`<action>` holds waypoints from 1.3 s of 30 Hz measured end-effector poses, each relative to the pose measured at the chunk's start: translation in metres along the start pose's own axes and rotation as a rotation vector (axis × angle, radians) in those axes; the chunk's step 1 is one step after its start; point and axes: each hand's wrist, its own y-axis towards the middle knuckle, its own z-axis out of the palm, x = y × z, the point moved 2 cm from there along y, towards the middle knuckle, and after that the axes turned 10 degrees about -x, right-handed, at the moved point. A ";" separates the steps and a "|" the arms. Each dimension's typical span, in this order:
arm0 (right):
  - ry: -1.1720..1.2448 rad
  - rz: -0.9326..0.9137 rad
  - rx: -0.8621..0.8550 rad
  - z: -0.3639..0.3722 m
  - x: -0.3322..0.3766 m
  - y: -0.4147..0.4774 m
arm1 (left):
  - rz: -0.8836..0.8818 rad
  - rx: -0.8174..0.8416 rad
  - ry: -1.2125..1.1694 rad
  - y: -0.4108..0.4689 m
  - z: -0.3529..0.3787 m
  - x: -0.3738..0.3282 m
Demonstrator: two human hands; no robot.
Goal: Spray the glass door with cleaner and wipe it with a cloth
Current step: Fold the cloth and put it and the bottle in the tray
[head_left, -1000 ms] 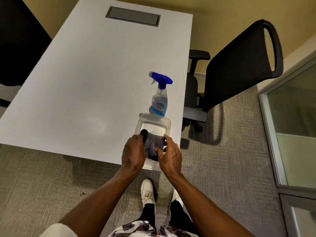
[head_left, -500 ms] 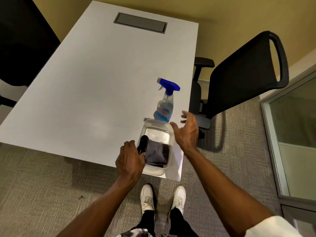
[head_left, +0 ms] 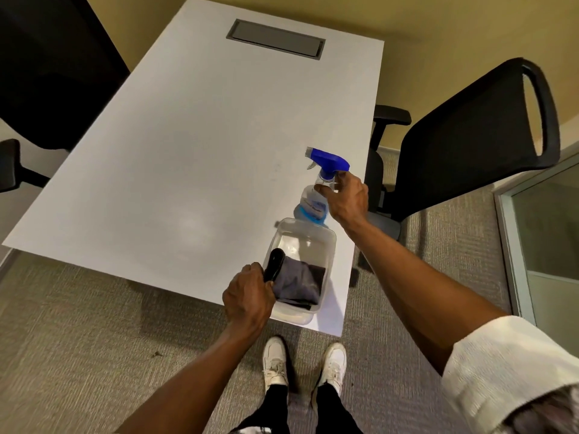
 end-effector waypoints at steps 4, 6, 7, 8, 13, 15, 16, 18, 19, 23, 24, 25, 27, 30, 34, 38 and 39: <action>0.010 -0.088 -0.049 -0.028 0.016 -0.014 | 0.014 0.012 0.024 0.003 0.002 0.001; 0.026 -0.129 -0.068 -0.048 0.025 -0.020 | 0.014 0.016 0.026 0.004 0.002 0.003; 0.036 -0.153 -0.072 -0.059 0.030 -0.024 | 0.006 0.017 0.023 0.004 0.002 0.003; 0.046 -0.178 -0.074 -0.069 0.035 -0.028 | 0.001 0.017 0.019 0.005 0.002 0.004; 0.051 -0.285 0.000 -0.102 0.051 -0.052 | -0.015 0.018 0.015 0.009 0.002 0.004; 0.021 -0.323 0.046 -0.100 0.048 -0.062 | -0.017 0.015 0.013 0.011 0.003 0.005; 0.007 -0.334 0.066 -0.096 0.044 -0.067 | -0.019 0.014 0.011 0.011 0.003 0.005; -0.009 -0.310 0.104 -0.085 0.034 -0.077 | -0.020 0.011 0.003 0.012 0.004 0.006; -0.021 -0.283 0.125 -0.078 0.028 -0.082 | -0.018 0.010 0.000 0.012 0.004 0.007; -0.099 -0.182 0.148 -0.052 0.005 -0.101 | -0.011 0.008 -0.005 0.010 0.006 0.007; -0.100 -0.155 0.139 -0.048 0.000 -0.104 | -0.008 0.006 -0.005 0.009 0.006 0.008; -0.098 -0.130 0.129 -0.045 -0.004 -0.106 | -0.003 0.006 -0.006 0.008 0.006 0.008; -0.093 -0.094 0.107 -0.039 -0.009 -0.107 | 0.002 0.006 -0.007 0.007 0.007 0.009; -0.087 -0.056 0.092 -0.033 -0.013 -0.105 | -0.003 0.005 -0.016 0.008 0.007 0.009; -0.074 -0.027 0.115 -0.027 -0.014 -0.102 | -0.012 0.012 -0.016 0.008 0.007 0.008; -0.066 -0.020 0.106 -0.023 -0.018 -0.104 | 0.001 0.014 -0.008 0.008 0.007 0.008; -0.067 -0.025 0.102 -0.021 -0.019 -0.105 | 0.004 0.013 -0.006 0.008 0.007 0.008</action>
